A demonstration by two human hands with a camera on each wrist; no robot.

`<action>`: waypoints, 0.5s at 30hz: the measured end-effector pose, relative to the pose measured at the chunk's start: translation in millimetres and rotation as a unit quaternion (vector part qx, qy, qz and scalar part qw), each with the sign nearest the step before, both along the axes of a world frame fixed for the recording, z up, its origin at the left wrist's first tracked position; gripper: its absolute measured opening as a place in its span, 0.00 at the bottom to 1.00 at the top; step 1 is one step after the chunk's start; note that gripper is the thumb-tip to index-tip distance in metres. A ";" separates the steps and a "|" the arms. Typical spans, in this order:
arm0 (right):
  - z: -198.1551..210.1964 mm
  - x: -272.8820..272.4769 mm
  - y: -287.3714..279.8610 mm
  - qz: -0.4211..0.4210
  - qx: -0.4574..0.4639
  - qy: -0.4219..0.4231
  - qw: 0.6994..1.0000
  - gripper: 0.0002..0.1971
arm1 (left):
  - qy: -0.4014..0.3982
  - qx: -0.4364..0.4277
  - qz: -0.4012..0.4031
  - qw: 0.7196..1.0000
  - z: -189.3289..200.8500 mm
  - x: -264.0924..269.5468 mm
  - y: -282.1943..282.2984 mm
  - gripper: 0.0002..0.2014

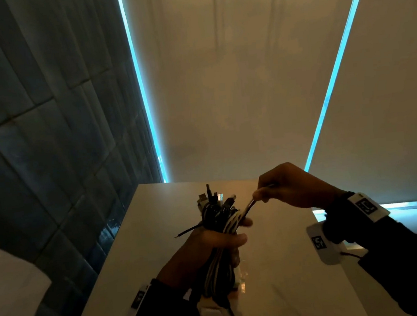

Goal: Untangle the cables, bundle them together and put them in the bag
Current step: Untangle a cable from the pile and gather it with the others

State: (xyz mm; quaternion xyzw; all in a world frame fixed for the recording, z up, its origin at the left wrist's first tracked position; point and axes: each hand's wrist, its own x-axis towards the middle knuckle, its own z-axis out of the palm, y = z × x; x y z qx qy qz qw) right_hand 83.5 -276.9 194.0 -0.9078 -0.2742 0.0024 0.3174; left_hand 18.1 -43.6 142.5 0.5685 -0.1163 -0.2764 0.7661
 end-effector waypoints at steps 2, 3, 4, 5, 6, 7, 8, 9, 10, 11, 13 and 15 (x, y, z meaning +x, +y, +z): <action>-0.4 2.2 -7.2 0.005 0.011 0.017 1.000 0.16 | -0.007 0.020 -0.007 1.000 2.6 2.2 0.4 0.15; -1.4 2.9 -10.6 0.001 0.016 0.025 1.000 0.17 | 0.000 0.024 -0.006 1.000 2.6 3.5 0.8 0.15; -3.3 3.9 -14.3 -0.006 0.021 0.030 0.999 0.18 | 0.006 0.028 -0.007 1.000 2.2 4.6 0.9 0.15; -5.9 6.0 -19.1 -0.017 0.024 0.039 0.999 0.19 | 0.013 0.031 -0.008 0.999 0.8 5.1 1.0 0.16; -8.3 8.2 -25.6 -0.034 0.024 0.056 0.998 0.20 | 0.018 0.035 -0.010 0.999 -0.4 5.0 1.1 0.16; -9.6 10.9 -33.0 -0.056 0.021 0.078 0.995 0.21 | 0.020 0.036 -0.011 0.999 -2.1 4.5 1.6 0.17; -9.8 13.6 -41.0 -0.081 0.013 0.093 0.992 0.21 | 0.022 0.036 -0.012 0.999 -4.1 4.2 2.4 0.16; -9.4 16.1 -48.7 -0.114 0.000 0.086 0.990 0.19 | 0.022 0.035 -0.015 0.999 -5.8 3.7 3.6 0.15; -7.2 17.2 -54.8 -0.154 -0.020 0.048 0.987 0.17 | 0.021 0.032 -0.020 0.999 -6.7 3.3 5.0 0.13; -2.9 16.0 -57.8 -0.190 -0.030 -0.002 0.981 0.14 | 0.023 0.029 -0.022 0.999 -7.8 3.5 6.2 0.11; 11.4 5.7 -50.0 -0.193 0.009 -0.072 0.979 0.13 | 0.033 0.034 -0.021 0.999 -9.7 4.8 7.9 0.11; 29.9 -10.1 -29.7 -0.144 0.038 -0.063 0.987 0.18 | 0.035 0.055 -0.016 0.998 -11.6 6.8 9.5 0.15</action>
